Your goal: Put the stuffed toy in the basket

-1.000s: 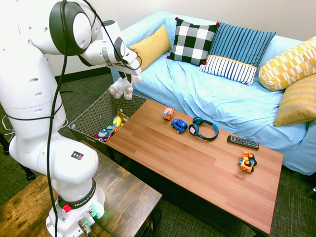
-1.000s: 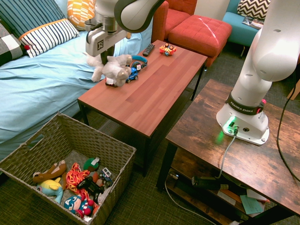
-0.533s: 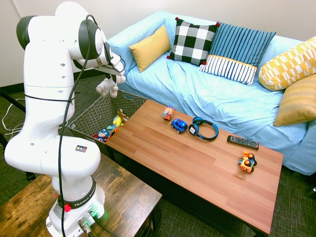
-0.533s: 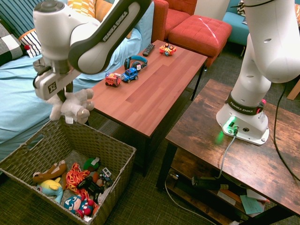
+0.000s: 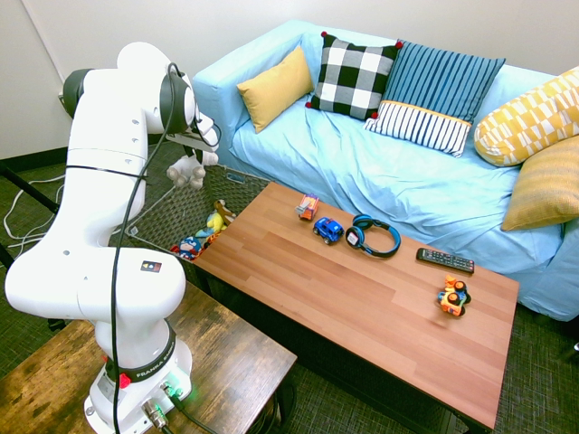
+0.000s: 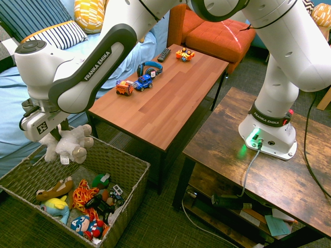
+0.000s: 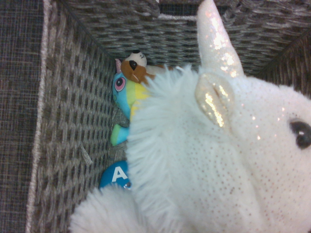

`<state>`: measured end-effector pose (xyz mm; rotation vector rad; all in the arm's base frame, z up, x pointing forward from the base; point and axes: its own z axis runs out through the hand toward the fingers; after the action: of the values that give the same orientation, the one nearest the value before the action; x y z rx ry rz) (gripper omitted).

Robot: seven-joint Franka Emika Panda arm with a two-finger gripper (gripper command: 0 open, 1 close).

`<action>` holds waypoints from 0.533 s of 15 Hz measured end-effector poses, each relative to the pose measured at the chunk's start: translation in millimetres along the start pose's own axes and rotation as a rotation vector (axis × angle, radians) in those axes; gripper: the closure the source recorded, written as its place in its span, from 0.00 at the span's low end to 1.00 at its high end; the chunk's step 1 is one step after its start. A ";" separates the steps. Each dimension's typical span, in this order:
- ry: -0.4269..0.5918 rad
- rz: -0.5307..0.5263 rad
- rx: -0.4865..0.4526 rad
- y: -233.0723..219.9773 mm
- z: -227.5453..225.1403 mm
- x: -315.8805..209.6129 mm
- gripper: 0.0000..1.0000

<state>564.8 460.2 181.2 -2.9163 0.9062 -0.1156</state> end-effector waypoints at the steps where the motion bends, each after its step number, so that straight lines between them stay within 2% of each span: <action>1: -0.006 0.004 -0.003 -3.9 3.6 -3.1 0.00; 8: -0.016 0.055 0.015 -27.9 15.3 -18.4 0.00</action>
<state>566.9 494.5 168.0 -2.8722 0.9775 -0.0951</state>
